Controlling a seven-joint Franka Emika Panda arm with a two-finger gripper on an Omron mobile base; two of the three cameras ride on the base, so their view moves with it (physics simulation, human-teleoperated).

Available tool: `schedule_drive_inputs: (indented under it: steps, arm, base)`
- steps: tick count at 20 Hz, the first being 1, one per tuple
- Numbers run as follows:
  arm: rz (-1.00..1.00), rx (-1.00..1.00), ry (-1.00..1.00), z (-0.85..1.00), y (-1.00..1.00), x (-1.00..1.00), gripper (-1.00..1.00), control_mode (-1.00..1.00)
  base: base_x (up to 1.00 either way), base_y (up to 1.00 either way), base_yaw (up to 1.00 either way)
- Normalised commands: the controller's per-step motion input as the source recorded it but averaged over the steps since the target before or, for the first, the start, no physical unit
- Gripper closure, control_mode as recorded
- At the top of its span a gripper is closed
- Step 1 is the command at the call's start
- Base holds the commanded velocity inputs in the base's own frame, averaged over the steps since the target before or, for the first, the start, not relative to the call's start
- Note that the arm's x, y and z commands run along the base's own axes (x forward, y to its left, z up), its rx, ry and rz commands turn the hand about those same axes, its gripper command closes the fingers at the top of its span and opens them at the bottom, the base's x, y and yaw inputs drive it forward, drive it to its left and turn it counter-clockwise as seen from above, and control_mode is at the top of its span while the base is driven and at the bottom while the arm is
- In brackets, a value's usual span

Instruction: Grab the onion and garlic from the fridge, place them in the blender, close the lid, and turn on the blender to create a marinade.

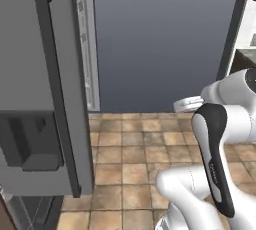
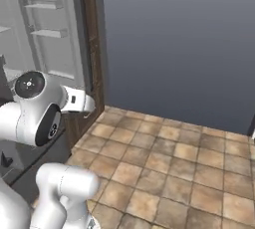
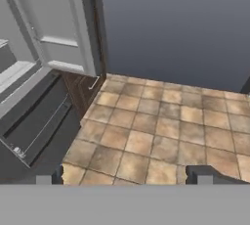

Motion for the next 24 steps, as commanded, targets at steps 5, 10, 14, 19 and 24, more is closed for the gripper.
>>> schedule_drive_inputs:
  steps: [5,10,14,19,24]
  arm:
    - [0.0,0.0,0.0,0.0,0.0,0.0,-1.0,1.0]
    - [0.0,0.0,0.0,0.0,0.0,0.0,-1.0,1.0]
    - [0.0,0.0,0.0,0.0,0.0,0.0,-1.0,1.0]
    - [0.0,0.0,0.0,0.0,0.0,0.0,-1.0,1.0]
    - [0.0,0.0,0.0,0.0,0.0,0.0,-1.0,1.0]
  base:
    - [1.0,-0.19,-0.13]
    - [1.0,-0.61,0.11]
    - [0.9,-0.86,0.47]
    - [-0.13,-0.19,0.95]
    - [-0.06,0.0,1.0]
